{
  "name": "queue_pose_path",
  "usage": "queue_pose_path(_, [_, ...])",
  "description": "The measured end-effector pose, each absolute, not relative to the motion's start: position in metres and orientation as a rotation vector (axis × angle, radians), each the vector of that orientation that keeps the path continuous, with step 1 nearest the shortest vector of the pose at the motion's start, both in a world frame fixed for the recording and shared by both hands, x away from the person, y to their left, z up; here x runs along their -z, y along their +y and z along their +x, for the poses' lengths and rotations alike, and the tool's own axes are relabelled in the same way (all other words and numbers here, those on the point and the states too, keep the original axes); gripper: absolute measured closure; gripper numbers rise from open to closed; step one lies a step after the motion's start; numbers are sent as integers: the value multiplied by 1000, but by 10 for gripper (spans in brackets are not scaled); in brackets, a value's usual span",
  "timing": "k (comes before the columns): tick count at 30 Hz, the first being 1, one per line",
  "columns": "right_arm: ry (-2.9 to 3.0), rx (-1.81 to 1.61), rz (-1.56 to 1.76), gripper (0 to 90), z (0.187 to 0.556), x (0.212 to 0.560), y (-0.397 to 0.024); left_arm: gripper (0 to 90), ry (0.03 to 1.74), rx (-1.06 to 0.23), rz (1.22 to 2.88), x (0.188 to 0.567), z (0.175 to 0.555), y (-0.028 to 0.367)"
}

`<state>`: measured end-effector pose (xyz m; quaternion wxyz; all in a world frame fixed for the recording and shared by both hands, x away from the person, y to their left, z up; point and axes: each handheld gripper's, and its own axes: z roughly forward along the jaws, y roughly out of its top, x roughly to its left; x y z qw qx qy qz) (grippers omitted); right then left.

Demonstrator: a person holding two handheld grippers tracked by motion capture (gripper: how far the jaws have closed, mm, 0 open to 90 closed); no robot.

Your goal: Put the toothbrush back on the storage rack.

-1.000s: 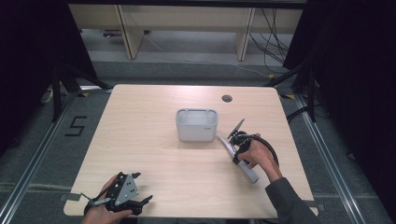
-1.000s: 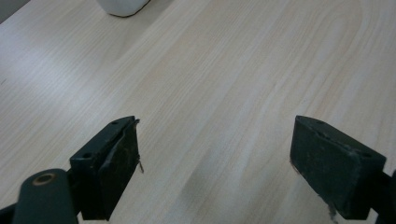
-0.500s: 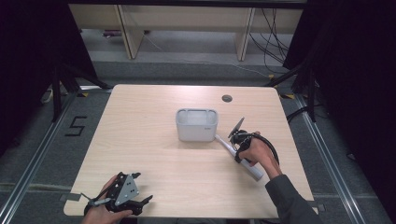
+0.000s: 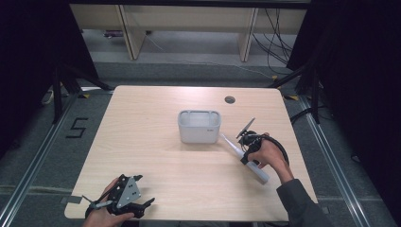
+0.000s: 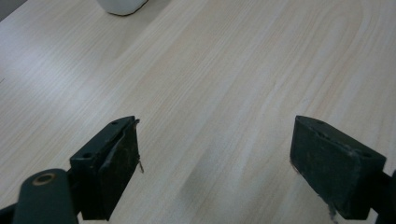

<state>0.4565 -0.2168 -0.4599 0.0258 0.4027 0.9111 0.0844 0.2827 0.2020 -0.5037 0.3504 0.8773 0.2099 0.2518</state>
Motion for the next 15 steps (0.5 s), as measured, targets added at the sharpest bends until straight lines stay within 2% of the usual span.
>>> queue_pose_path(9, [2645,-583,1288,669,446,419,-242,151,542,-649,2273,504,283,202])
queue_pose_path(15, [2485,-812,1264,668,440,406,-254,151,546,-653,2271,504,283,202])
